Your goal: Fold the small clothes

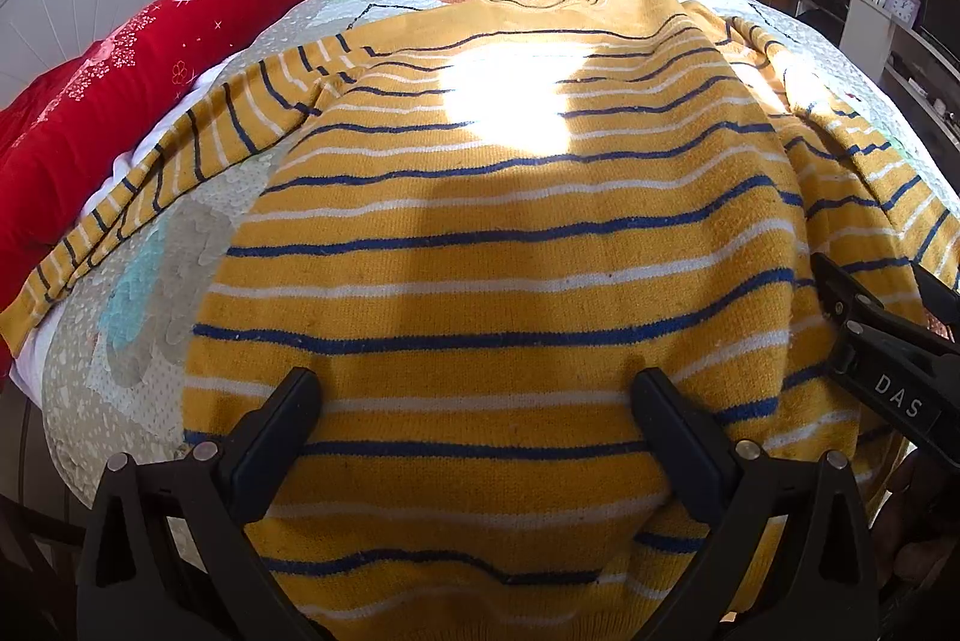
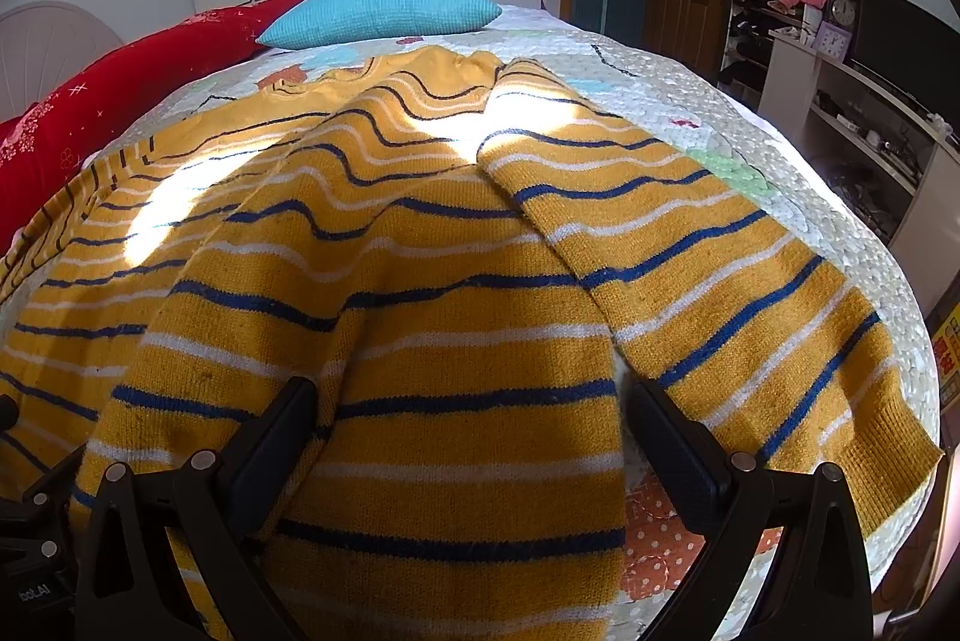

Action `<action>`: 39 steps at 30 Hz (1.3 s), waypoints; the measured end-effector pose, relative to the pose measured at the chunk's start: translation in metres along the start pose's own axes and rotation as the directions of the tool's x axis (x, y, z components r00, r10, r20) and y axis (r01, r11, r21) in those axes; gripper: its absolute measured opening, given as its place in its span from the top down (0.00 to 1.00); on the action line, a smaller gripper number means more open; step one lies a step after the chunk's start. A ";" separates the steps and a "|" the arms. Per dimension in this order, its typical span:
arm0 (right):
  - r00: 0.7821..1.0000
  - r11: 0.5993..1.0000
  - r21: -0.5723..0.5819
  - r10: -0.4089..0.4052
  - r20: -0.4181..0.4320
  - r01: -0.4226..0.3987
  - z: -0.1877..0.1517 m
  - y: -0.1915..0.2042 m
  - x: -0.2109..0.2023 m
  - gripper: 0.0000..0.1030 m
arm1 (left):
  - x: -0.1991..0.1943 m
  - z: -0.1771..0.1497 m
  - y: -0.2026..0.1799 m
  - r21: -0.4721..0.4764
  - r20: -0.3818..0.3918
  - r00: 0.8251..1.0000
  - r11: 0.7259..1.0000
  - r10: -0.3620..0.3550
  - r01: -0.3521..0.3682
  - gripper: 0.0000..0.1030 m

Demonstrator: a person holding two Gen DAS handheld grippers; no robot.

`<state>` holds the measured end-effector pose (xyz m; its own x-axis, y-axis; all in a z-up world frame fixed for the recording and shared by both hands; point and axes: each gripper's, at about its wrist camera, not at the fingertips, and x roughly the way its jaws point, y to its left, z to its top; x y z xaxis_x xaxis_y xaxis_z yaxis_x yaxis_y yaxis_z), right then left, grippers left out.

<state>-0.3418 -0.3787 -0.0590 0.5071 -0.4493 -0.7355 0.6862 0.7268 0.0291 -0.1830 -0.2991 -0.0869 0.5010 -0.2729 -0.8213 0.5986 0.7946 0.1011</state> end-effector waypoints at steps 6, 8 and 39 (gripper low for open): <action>1.000 1.000 0.000 -0.001 0.003 0.001 0.000 0.000 0.000 0.00 | 0.001 -0.001 0.000 0.000 -0.001 1.000 1.000 0.001 -0.001 0.00; 1.000 1.000 0.000 -0.001 0.003 0.001 0.000 0.000 0.000 0.00 | 0.001 -0.001 -0.001 0.000 0.000 1.000 1.000 0.002 -0.002 0.00; 1.000 1.000 -0.013 -0.014 0.008 0.014 0.000 0.001 0.000 0.00 | 0.001 -0.001 0.000 0.004 0.015 1.000 1.000 0.007 -0.007 0.00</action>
<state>-0.3414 -0.3779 -0.0588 0.5019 -0.4637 -0.7301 0.6865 0.7271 0.0101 -0.1837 -0.2991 -0.0882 0.5142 -0.2753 -0.8123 0.5975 0.7944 0.1090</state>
